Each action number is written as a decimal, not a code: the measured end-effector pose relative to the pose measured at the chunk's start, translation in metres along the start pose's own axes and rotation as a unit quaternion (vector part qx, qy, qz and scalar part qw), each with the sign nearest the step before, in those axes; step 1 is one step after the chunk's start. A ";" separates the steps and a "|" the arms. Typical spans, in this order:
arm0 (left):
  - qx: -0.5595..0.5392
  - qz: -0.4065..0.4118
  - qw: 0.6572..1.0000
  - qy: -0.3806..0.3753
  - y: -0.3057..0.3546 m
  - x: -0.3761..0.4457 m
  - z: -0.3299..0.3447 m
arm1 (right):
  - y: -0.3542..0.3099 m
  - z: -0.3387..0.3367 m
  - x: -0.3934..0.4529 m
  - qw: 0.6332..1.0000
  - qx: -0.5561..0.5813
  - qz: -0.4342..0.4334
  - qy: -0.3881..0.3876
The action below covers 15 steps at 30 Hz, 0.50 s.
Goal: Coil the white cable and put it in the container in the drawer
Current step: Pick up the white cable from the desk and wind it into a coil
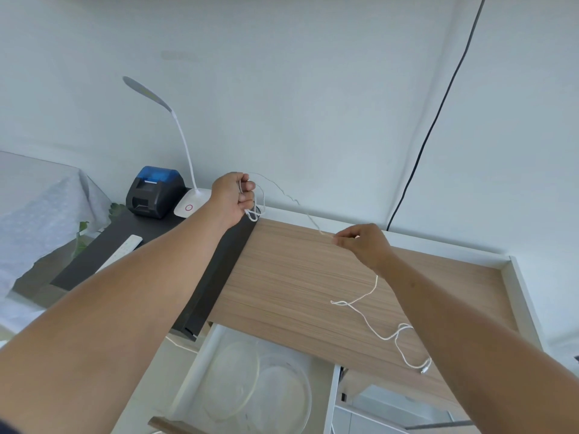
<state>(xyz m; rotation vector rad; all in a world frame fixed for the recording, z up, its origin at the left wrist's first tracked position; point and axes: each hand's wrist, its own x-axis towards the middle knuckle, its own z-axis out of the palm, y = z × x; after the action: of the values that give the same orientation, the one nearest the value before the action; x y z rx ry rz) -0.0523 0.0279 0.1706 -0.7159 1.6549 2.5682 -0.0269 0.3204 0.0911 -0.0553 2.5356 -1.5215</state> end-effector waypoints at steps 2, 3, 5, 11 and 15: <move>0.071 0.024 0.997 -0.008 -0.003 -0.001 0.003 | -0.010 0.004 0.002 0.996 -0.063 -0.047 -0.036; 0.104 0.029 0.994 -0.019 -0.004 -0.003 0.005 | -0.016 0.006 0.003 0.992 -0.094 -0.065 -0.060; 0.147 0.031 0.987 -0.050 -0.007 -0.007 0.008 | -0.026 0.007 0.005 0.979 -0.139 -0.090 -0.122; 0.206 0.025 0.970 -0.125 -0.026 -0.016 0.015 | -0.055 0.004 0.008 0.977 -0.049 -0.083 -0.190; 0.269 0.010 0.954 -0.134 -0.042 -0.019 0.018 | -0.064 0.005 0.009 0.978 0.071 -0.051 -0.191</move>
<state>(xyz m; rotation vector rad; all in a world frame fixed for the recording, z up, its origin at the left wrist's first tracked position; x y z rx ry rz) -0.0316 0.0663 0.1480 -0.2977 2.1110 1.9501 -0.0388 0.2842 0.1441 -0.4210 2.1471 -1.5488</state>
